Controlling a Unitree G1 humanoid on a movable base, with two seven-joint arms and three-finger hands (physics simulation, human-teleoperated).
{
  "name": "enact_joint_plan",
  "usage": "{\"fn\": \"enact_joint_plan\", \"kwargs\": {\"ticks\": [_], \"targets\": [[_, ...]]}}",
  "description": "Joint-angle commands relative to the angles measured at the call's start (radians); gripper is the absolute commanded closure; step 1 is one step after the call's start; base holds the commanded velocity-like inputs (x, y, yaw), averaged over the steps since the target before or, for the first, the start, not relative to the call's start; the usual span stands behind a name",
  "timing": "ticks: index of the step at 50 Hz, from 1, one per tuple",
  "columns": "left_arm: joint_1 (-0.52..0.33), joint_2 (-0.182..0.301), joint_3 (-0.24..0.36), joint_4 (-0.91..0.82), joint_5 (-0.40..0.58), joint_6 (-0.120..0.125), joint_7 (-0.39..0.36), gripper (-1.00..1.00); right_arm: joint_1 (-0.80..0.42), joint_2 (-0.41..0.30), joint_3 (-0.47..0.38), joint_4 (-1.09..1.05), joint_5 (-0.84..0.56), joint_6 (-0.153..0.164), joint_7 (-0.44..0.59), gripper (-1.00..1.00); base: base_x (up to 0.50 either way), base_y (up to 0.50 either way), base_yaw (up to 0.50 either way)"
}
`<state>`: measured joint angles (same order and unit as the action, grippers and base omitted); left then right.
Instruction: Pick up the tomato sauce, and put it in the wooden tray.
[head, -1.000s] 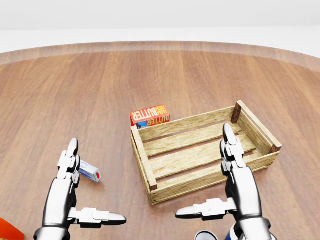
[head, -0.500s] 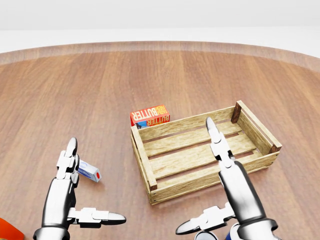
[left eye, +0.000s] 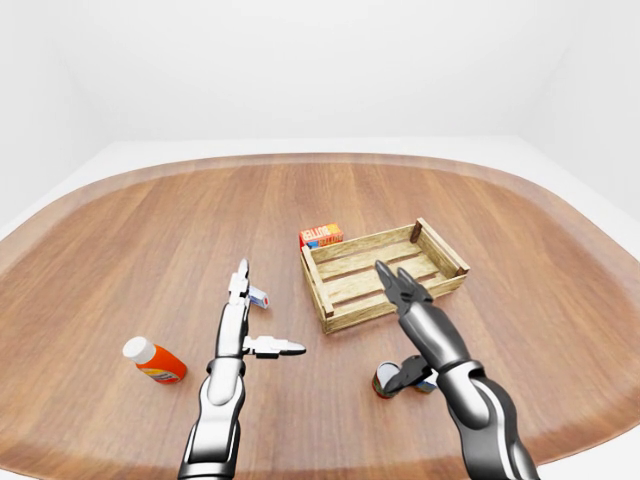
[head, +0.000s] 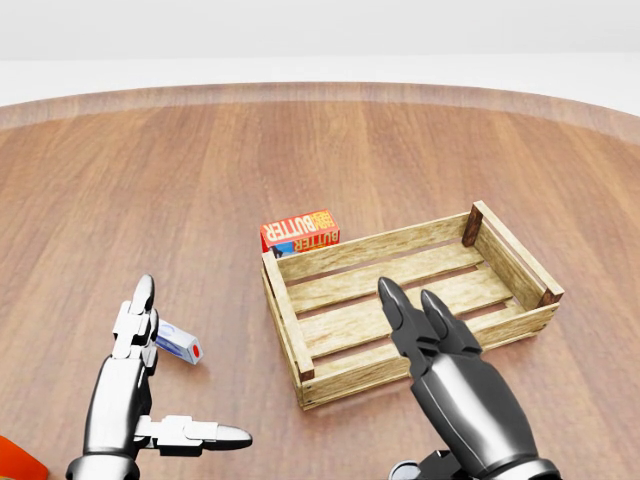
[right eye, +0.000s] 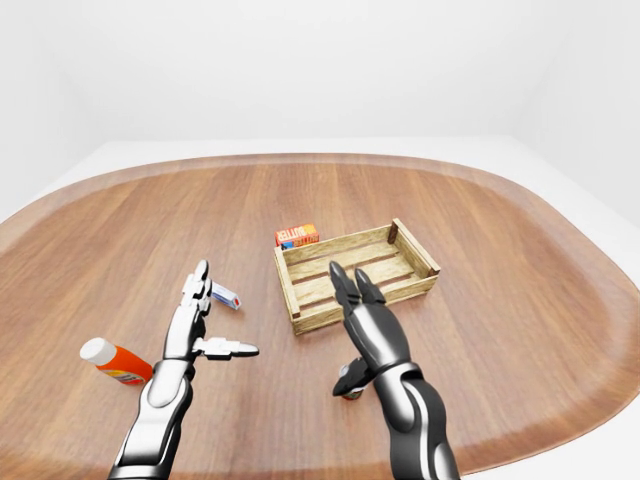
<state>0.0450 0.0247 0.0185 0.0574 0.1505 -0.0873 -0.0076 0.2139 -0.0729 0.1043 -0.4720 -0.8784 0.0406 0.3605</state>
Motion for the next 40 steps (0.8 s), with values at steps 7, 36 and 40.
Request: {"fn": "enact_joint_plan", "kwargs": {"ticks": [7, 36, 40], "targets": [[-0.003, 0.001, 0.001, 0.009, 0.0, 0.0, 0.0, -1.0, 0.052, -0.01, 0.015, 0.062, -0.128, -0.044, 0.047, -1.0, 0.0, 0.0, 0.0], [-0.001, -0.001, 0.0, 0.001, -0.007, 0.0, -0.004, -1.0, 0.047, -0.036, 0.036, 0.22, -0.349, -0.085, 0.057, -1.0, 0.0, 0.0, 0.0], [0.0, -0.001, -0.001, -0.001, -0.008, 0.0, -0.005, -1.0, 0.04, -0.041, 0.044, 0.253, -0.39, -0.09, 0.048, -1.0, 0.0, 0.0, 0.0]]}}
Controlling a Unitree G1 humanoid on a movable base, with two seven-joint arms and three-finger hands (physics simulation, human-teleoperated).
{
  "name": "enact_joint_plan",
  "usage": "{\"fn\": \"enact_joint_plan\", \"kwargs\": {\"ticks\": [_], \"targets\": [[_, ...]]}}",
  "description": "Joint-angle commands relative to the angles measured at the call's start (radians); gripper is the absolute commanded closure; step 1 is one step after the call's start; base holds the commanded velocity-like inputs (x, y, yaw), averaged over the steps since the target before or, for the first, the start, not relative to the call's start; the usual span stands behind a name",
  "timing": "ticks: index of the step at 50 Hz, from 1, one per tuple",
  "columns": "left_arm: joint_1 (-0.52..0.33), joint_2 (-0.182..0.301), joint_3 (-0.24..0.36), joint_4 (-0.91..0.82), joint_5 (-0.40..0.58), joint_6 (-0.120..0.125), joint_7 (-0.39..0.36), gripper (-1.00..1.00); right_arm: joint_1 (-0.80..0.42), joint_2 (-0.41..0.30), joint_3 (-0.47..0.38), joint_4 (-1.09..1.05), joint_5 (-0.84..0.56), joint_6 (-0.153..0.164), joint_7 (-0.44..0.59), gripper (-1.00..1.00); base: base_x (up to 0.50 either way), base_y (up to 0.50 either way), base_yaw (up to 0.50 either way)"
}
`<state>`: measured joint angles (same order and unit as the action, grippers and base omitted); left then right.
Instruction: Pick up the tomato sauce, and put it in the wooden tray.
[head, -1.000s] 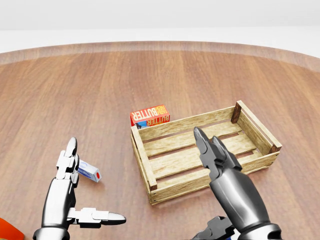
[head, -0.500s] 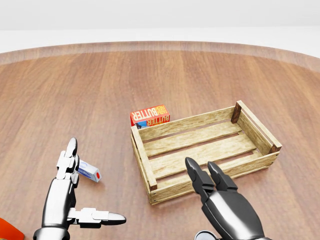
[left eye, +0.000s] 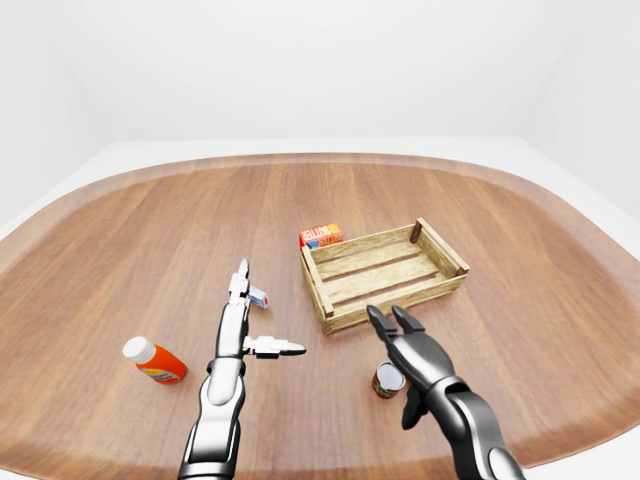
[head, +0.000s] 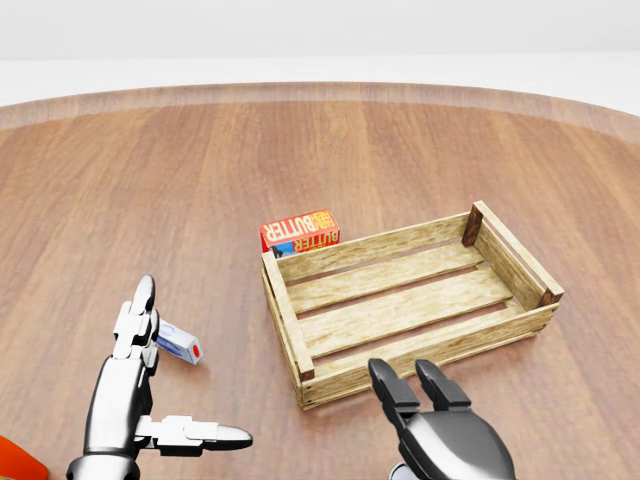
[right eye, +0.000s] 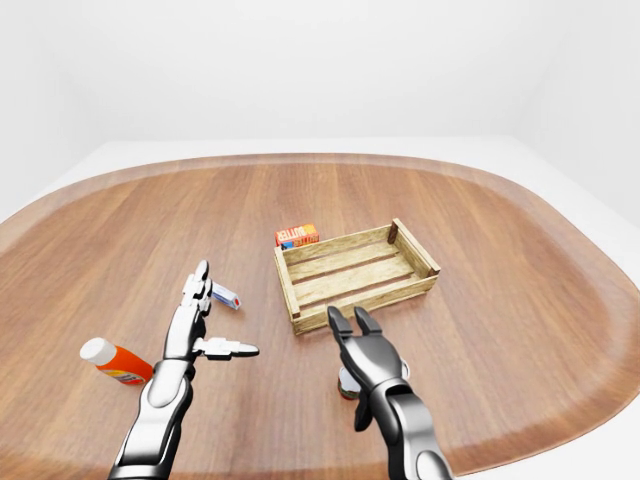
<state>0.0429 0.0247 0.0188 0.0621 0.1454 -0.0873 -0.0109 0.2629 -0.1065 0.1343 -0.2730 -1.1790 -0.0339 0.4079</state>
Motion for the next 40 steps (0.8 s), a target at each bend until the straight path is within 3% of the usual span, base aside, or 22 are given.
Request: {"fn": "enact_joint_plan", "kwargs": {"ticks": [1, 15, 32, 40], "targets": [[0.003, -0.001, -0.001, -0.007, -0.003, 0.0, -0.002, -1.0, -0.01, -0.009, 0.016, 0.061, -0.099, -0.016, -0.001, -1.0, 0.0, 0.0, 0.0], [0.005, -0.001, -0.003, -0.009, -0.003, 0.0, -0.002, -1.0, -0.012, -0.012, 0.018, 0.083, -0.146, -0.011, 0.025, -1.0, 0.0, 0.0, 0.0], [0.004, -0.001, -0.002, -0.008, -0.002, 0.0, -0.002, -1.0, -0.004, -0.003, 0.019, 0.059, -0.16, 0.023, 0.08, -1.0, 0.0, 0.0, 0.0], [0.004, -0.001, -0.001, -0.007, -0.002, 0.0, -0.002, -1.0, -0.019, -0.011, 0.026, 0.076, -0.185, 0.021, 0.096, -1.0, 0.0, 0.0, 0.0]]}}
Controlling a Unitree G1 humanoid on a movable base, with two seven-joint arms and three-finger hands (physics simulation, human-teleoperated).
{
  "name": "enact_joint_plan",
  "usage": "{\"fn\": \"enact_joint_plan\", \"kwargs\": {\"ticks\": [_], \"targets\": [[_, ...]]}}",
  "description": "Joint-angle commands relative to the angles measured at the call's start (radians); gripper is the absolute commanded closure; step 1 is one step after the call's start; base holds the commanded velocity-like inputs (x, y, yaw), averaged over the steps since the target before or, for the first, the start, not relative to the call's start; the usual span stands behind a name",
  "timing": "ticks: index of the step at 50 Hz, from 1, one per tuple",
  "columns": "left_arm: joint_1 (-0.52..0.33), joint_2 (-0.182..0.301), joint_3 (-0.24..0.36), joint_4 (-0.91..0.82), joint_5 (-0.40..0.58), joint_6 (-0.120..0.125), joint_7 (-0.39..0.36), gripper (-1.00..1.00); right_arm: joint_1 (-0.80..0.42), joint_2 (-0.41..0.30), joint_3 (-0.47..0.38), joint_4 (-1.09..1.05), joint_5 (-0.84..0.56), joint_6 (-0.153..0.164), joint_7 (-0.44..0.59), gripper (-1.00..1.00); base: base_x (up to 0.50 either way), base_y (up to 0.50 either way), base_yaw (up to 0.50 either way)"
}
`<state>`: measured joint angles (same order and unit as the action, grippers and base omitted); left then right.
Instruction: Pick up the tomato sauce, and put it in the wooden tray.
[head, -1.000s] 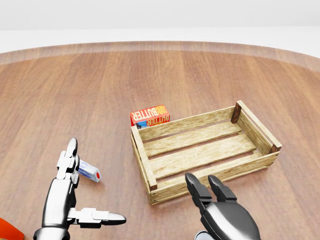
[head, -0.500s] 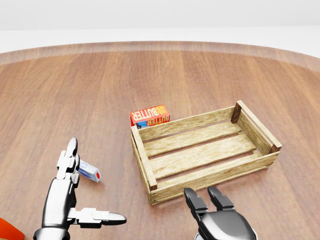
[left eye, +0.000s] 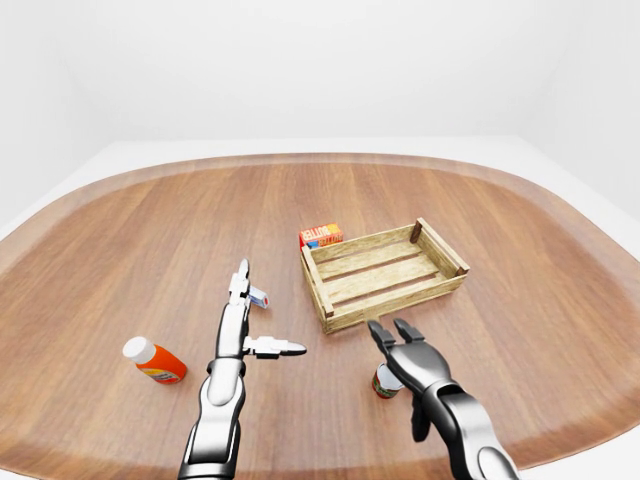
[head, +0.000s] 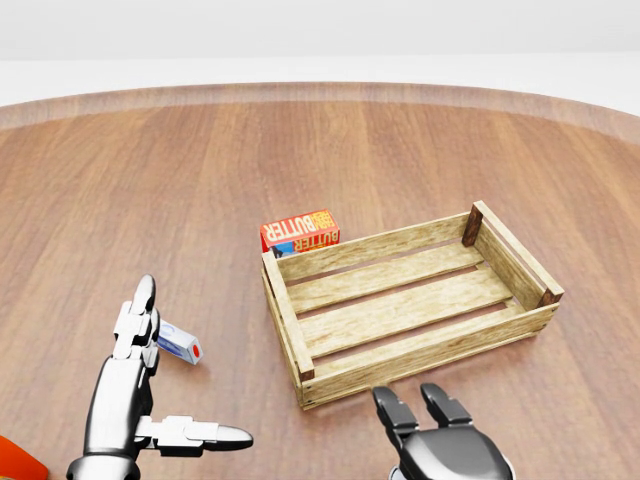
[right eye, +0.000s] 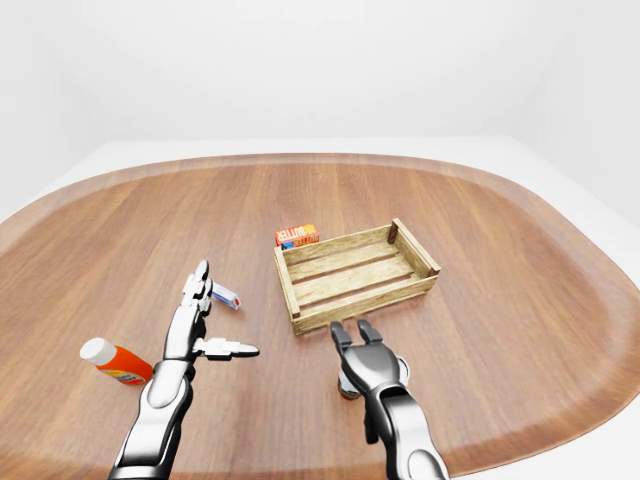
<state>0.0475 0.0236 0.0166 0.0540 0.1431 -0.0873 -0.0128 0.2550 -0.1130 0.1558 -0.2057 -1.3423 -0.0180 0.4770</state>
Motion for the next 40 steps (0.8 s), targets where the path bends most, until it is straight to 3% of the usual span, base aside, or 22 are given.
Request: {"fn": "enact_joint_plan", "kwargs": {"ticks": [1, 25, 40], "targets": [[-0.001, 0.0, 0.001, 0.002, 0.0, 0.0, 0.0, -1.0, -0.012, -0.004, 0.005, 0.006, -0.021, 0.005, 0.031, -1.0, 0.0, 0.0, 0.0], [0.0, 0.0, 0.001, 0.002, -0.001, 0.0, 0.001, -1.0, 0.001, 0.0, 0.0, -0.005, 0.043, -0.005, 0.091, -1.0, 0.0, 0.0, 0.0], [0.0, 0.0, 0.002, 0.001, -0.003, 0.0, 0.001, -1.0, 0.003, 0.003, 0.003, 0.001, 0.097, 0.014, 0.127, -1.0, 0.0, 0.0, 0.0]]}}
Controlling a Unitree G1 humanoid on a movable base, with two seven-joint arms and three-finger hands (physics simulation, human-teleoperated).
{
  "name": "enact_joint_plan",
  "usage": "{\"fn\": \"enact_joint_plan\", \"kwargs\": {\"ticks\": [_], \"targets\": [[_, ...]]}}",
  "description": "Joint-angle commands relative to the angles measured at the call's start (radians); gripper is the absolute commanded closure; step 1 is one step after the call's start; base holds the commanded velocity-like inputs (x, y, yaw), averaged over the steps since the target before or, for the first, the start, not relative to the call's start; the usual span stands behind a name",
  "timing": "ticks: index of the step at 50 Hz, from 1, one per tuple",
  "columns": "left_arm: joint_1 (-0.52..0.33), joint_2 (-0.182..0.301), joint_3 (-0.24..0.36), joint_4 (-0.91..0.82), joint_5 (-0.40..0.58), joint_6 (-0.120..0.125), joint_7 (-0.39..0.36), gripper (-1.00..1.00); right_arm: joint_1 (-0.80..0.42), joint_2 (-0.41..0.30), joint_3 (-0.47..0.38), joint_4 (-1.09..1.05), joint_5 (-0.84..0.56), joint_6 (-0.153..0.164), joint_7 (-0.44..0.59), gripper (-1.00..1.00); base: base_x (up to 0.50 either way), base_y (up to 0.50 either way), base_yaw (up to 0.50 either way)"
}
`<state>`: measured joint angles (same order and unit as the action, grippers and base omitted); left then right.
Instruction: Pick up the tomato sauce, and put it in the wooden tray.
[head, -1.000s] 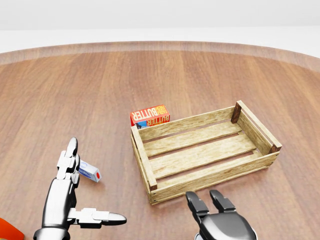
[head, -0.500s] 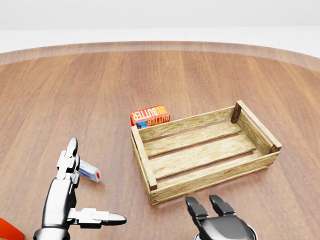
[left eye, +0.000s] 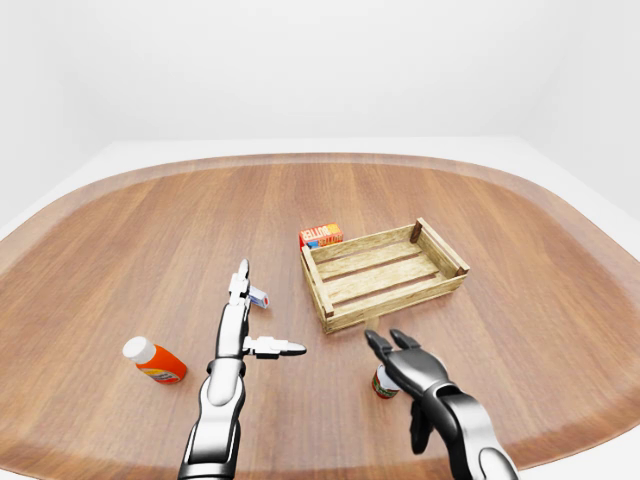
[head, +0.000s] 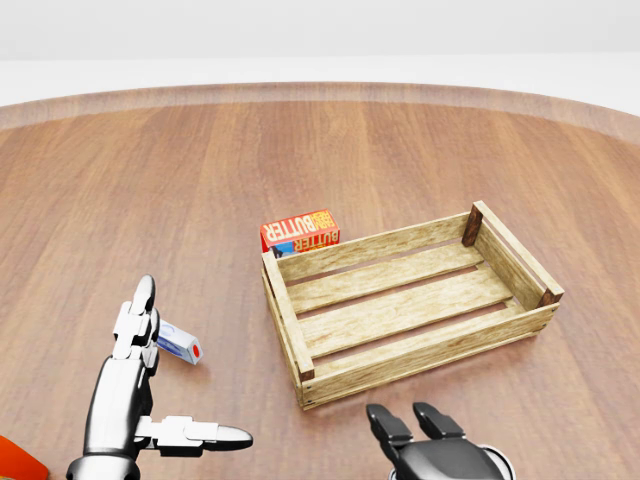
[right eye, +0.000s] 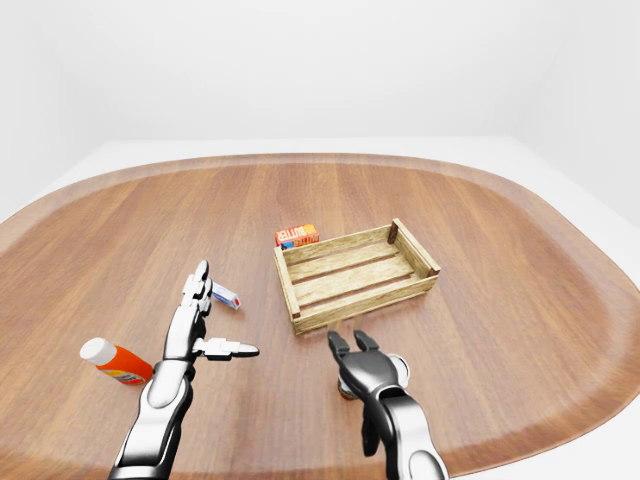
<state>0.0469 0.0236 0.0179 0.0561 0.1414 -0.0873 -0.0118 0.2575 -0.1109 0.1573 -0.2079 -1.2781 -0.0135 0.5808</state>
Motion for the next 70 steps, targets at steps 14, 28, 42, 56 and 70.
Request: {"fn": "enact_joint_plan", "kwargs": {"ticks": [14, 28, 42, 56, 70], "targets": [[0.001, 0.0, 0.0, -0.001, 0.0, 0.0, 0.0, -1.0, 0.003, -0.001, 0.011, 0.002, 0.055, 0.041, 0.065, -1.0, 0.0, 0.0, 0.0], [0.001, 0.0, 0.0, 0.001, 0.002, 0.0, 0.001, -1.0, 0.018, 0.025, 0.02, -0.007, 0.135, 0.101, 0.117, -1.0, 0.0, 0.0, 0.0], [0.001, 0.0, -0.001, 0.003, 0.002, 0.0, 0.001, -1.0, -0.19, -0.02, -0.044, 0.495, 0.293, 0.007, -0.037, -1.0, 0.0, 0.0, 0.0], [-0.001, 0.0, 0.001, 0.004, 0.001, 0.0, 0.002, -1.0, -0.197, -0.014, -0.054, 0.506, 0.315, 0.004, -0.035, 1.0, 0.0, 0.0, 0.0], [0.001, -0.001, -0.001, 0.001, 0.0, 0.0, 0.002, -1.0, -0.197, -0.017, -0.052, 0.52, 0.321, -0.011, -0.06, 1.0, 0.0, 0.0, 0.0]]}}
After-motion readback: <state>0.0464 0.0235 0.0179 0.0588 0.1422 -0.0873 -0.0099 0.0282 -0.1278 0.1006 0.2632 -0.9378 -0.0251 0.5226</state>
